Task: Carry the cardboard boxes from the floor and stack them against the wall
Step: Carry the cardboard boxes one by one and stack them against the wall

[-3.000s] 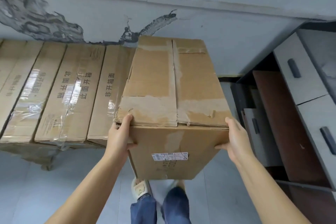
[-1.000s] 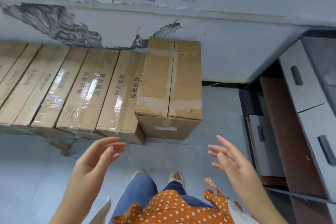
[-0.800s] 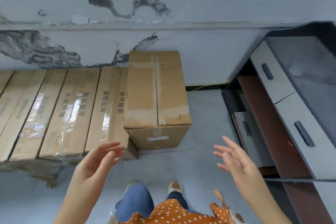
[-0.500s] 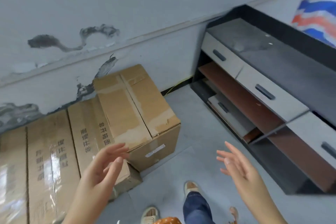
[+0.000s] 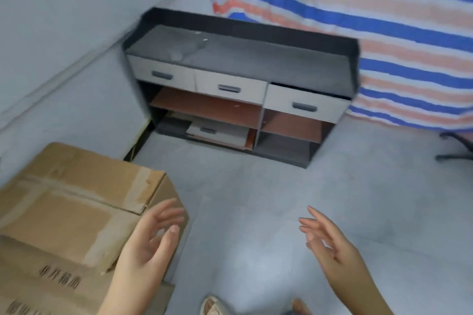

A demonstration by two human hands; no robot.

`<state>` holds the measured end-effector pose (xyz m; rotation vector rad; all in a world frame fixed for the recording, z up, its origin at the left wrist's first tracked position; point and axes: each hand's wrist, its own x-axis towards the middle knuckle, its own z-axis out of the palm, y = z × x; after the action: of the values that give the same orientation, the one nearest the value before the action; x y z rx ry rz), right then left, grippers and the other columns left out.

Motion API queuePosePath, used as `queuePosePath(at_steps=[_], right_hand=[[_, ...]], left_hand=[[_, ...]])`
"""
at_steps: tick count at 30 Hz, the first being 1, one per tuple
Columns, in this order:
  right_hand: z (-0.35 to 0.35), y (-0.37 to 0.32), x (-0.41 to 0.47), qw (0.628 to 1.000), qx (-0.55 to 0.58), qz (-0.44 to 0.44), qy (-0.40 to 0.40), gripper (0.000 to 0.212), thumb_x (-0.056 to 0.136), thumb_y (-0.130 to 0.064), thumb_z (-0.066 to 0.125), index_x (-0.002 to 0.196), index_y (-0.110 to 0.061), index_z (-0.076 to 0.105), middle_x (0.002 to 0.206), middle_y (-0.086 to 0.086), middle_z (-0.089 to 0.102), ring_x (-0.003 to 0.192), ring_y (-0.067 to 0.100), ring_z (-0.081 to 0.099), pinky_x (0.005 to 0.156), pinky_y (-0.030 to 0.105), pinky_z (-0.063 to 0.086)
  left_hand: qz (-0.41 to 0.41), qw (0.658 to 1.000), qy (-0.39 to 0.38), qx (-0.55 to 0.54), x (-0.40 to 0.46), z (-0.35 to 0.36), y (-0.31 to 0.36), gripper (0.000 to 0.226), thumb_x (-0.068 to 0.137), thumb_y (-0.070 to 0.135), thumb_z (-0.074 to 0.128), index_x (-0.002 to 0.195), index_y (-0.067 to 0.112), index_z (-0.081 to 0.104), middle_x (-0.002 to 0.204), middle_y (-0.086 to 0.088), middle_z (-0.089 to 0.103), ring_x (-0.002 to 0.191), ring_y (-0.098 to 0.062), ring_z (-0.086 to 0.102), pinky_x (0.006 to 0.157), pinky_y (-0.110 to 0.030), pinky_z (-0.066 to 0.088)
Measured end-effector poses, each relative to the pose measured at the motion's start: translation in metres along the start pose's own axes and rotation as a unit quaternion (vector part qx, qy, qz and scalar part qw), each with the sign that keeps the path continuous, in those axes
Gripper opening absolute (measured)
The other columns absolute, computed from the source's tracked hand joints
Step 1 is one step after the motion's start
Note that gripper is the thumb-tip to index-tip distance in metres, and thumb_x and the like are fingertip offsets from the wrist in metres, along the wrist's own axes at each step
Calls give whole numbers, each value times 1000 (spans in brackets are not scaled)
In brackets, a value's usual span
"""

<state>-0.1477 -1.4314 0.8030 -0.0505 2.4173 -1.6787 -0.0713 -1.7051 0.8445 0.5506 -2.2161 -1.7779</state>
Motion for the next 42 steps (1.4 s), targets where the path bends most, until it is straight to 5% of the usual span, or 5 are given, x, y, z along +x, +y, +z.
queuePosePath(at_steps=[6, 17, 21, 27, 42], right_hand=[[-71, 18, -61, 994, 17, 16, 102, 42, 92, -9, 56, 121, -40, 54, 108, -26, 66, 103, -5, 61, 77, 6, 46], [-273, 113, -260, 934, 26, 111, 339, 40, 92, -8, 57, 118, -39, 56, 106, -19, 69, 101, -1, 64, 82, 19, 52], [-333, 134, -336, 880, 43, 139, 453, 39, 93, -8, 55, 115, -39, 58, 105, -16, 70, 100, 0, 65, 85, 27, 51], [-367, 157, -419, 791, 83, 184, 577, 35, 93, -6, 53, 113, -35, 60, 103, -14, 71, 96, 1, 66, 86, 29, 51], [-531, 246, -506, 670, 89, 280, 682, 33, 92, -6, 56, 106, -35, 63, 99, -17, 72, 94, -3, 65, 82, 17, 51]], left_hand=[[33, 994, -109, 5, -17, 65, 17, 36, 89, -9, 47, 112, 17, 57, 104, -10, 67, 90, -6, 66, 80, -9, 49], [98, 953, -285, -18, -152, 286, 62, 29, 82, 19, 50, 108, 29, 60, 102, 8, 71, 96, -10, 67, 88, -32, 50], [124, 915, -385, -13, -211, 360, 73, 40, 90, -8, 47, 108, 24, 61, 101, 6, 71, 93, -10, 67, 86, -28, 52], [140, 850, -508, 2, -266, 453, 89, 40, 90, -12, 47, 105, 22, 62, 100, 6, 72, 89, -8, 68, 84, -26, 51], [151, 714, -683, -10, -420, 739, 126, 38, 91, -9, 47, 105, 22, 64, 99, 5, 72, 91, -10, 68, 85, -27, 51]])
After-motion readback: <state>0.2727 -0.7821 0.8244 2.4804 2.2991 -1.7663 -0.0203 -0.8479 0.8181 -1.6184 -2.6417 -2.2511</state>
